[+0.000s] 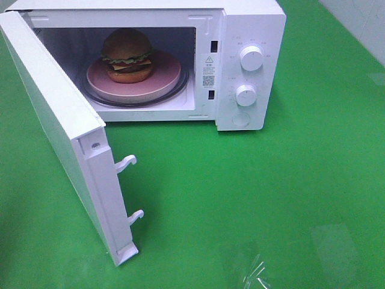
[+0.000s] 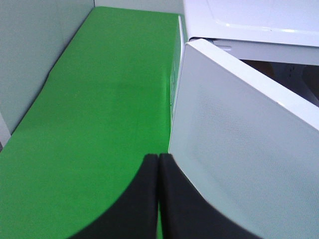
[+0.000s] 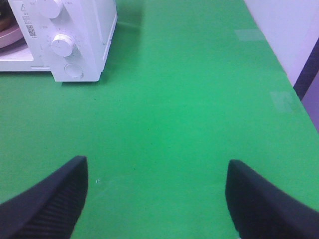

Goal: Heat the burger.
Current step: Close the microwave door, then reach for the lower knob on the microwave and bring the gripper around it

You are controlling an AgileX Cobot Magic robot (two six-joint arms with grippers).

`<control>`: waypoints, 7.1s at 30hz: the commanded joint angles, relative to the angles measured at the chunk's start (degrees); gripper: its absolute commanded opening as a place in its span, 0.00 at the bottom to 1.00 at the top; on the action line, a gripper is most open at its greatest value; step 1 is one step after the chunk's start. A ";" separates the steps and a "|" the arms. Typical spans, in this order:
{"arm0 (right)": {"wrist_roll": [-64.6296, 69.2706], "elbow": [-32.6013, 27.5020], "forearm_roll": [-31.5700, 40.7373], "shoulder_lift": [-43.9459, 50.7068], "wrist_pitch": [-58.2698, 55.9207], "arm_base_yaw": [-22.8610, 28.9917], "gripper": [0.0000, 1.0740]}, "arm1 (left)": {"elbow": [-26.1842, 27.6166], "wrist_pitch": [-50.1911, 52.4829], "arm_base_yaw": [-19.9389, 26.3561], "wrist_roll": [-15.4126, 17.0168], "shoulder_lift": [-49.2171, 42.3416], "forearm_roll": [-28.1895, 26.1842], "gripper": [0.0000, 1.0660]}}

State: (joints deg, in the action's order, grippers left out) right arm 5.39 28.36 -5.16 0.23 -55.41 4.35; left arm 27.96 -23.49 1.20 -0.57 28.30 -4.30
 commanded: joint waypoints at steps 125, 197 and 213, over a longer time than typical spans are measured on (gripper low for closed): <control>-0.29 0.00 0.11 1.55 0.46 -0.34 0.68 | 35.64 13.98 -39.94 8.02 77.12 0.80 0.72; -0.29 0.00 0.11 1.55 0.46 -0.34 0.68 | 3.09 -35.01 -6.19 1.72 -2.86 -1.83 0.85; -0.29 0.00 0.11 1.55 0.46 -0.34 0.68 | 1.60 -37.59 -6.19 1.83 -19.37 -3.27 0.85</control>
State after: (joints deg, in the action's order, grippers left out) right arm 5.39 28.36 -5.16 0.23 -55.41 4.35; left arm 29.79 -61.13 -5.04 1.32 10.31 -6.65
